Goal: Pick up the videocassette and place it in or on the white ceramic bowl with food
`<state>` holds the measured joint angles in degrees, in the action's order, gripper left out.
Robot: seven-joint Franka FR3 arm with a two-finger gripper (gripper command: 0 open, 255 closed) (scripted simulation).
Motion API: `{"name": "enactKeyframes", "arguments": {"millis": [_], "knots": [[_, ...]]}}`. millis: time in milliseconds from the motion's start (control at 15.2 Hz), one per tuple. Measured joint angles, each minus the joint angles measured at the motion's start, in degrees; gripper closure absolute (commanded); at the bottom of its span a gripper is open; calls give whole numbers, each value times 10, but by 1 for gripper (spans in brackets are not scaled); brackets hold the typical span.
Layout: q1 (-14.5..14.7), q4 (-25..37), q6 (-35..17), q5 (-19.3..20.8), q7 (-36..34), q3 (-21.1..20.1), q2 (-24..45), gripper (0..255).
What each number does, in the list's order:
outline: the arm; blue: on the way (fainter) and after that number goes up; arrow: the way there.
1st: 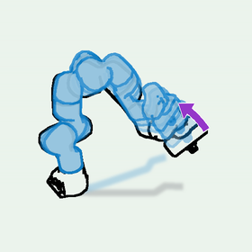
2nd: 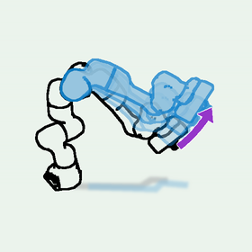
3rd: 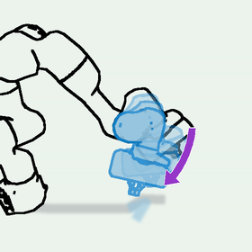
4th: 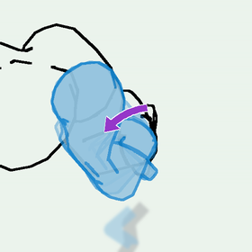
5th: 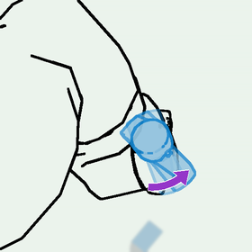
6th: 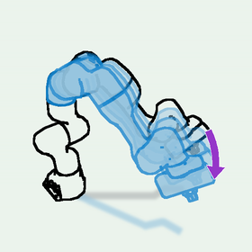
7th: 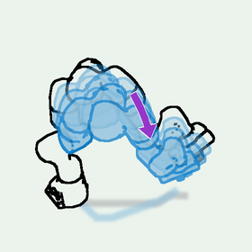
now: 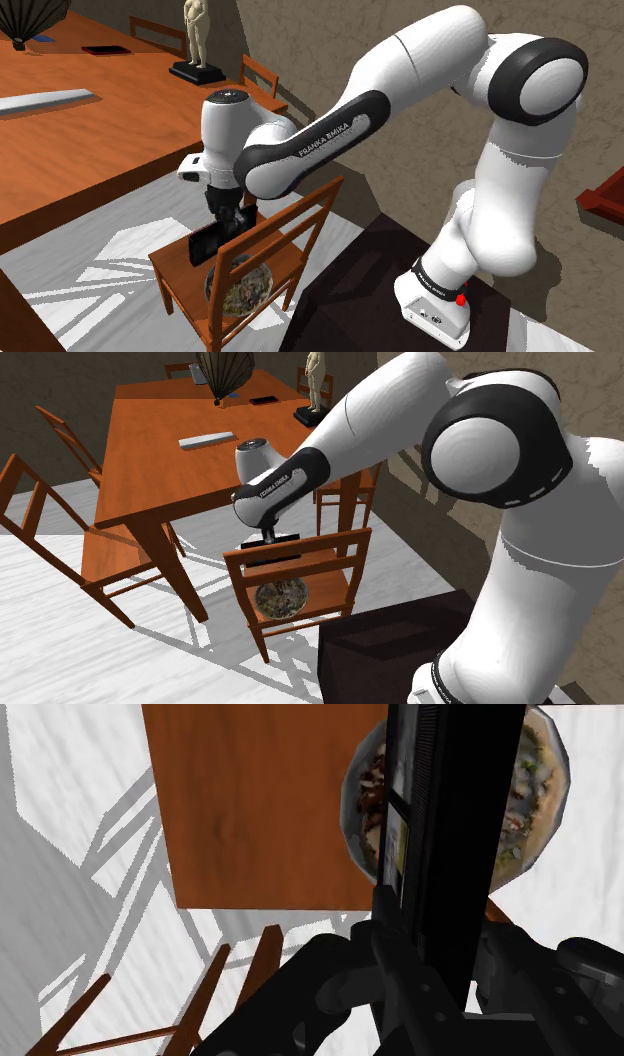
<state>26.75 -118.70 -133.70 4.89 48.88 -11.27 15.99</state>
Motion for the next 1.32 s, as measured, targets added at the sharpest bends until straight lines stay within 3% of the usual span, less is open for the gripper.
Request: {"name": "enactKeyframes", "arguments": {"millis": [396, 1320], "knots": [[29, -91, -23, -12, -49, -25, -69, 255], [35, -101, -120, 21, -73, -8, -28, 255]]}}
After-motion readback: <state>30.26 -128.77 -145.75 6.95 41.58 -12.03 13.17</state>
